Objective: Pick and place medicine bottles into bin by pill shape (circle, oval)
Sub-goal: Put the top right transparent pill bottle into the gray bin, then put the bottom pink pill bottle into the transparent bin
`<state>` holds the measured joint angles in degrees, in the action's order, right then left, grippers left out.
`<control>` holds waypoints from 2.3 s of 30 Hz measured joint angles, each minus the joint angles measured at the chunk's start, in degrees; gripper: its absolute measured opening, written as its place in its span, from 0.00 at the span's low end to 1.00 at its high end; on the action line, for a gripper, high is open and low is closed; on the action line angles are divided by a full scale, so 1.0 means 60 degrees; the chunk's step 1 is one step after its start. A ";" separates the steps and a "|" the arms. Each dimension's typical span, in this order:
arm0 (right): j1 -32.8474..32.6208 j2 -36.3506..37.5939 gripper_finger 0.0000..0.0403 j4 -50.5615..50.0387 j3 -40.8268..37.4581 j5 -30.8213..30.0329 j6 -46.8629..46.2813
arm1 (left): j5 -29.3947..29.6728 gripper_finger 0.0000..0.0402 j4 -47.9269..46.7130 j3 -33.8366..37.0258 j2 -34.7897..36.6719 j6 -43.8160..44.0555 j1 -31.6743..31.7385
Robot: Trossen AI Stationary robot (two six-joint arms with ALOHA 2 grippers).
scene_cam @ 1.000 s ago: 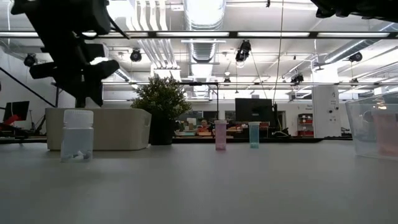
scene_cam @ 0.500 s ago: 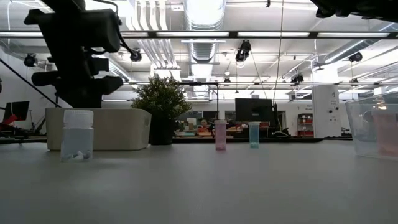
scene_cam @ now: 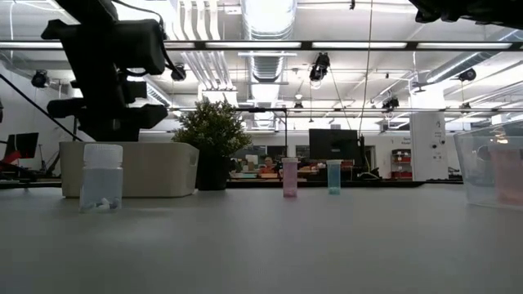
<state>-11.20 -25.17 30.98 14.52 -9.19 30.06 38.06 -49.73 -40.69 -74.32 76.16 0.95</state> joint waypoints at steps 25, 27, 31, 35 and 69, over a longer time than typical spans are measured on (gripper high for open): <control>0.0000 -0.0004 0.09 -0.0127 0.0142 0.0004 -0.0076 | 0.0261 0.32 0.0437 0.0015 -0.0240 -0.0077 0.0288; 0.0000 -0.0004 0.09 -0.0127 0.0142 0.0004 -0.0076 | 0.0262 0.32 0.0437 0.0018 -0.0240 -0.0080 0.0288; 0.0000 -0.0004 0.09 -0.0127 0.0142 0.0004 -0.0076 | 0.0270 0.35 0.0433 0.0022 -0.0240 -0.0080 0.0288; 0.0000 -0.0004 0.09 -0.0127 0.0142 0.0004 -0.0076 | 0.0277 0.44 0.0431 0.0022 -0.0240 -0.0069 0.0288; 0.0000 -0.0007 0.09 -0.0124 0.0142 0.0004 -0.0042 | -0.2991 0.57 -0.0769 -0.2008 0.1501 -0.2518 0.0073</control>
<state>-11.20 -25.21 30.24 15.38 -9.17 29.81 20.12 -54.35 -52.74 -65.32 61.05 1.39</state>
